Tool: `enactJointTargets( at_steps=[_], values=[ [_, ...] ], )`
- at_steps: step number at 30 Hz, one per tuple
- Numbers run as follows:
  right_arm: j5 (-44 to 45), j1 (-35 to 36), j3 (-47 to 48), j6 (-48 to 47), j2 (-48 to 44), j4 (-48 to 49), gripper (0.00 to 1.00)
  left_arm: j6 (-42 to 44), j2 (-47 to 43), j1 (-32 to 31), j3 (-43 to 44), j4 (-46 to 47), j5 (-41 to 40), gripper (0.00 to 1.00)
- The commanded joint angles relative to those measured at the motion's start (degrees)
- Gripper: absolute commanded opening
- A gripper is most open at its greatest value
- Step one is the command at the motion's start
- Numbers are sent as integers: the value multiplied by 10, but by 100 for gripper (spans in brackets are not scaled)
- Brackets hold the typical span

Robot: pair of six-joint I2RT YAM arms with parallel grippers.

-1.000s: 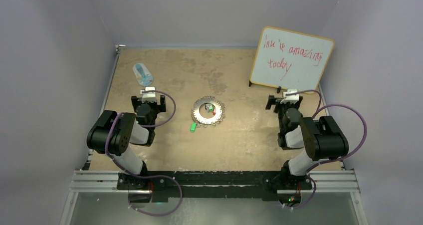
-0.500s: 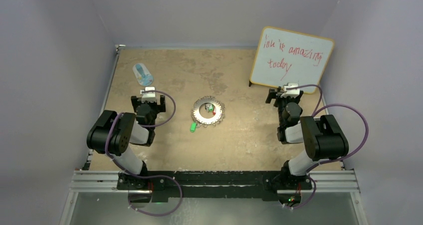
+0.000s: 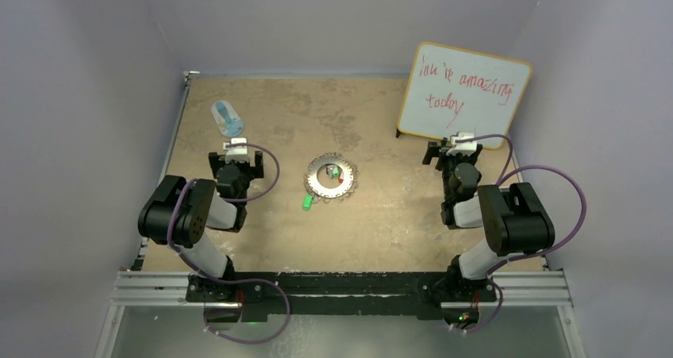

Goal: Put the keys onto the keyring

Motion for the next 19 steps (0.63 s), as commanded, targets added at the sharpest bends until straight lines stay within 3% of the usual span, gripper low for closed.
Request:
enactJointTargets(
  at_steps=[1, 19],
  values=[
    [8, -1, 1, 5, -7, 17, 99, -16, 0, 5, 12, 9, 3, 99],
    [9, -1, -2, 5, -8, 24, 99, -16, 0, 5, 13, 7, 3, 99]
  ],
)
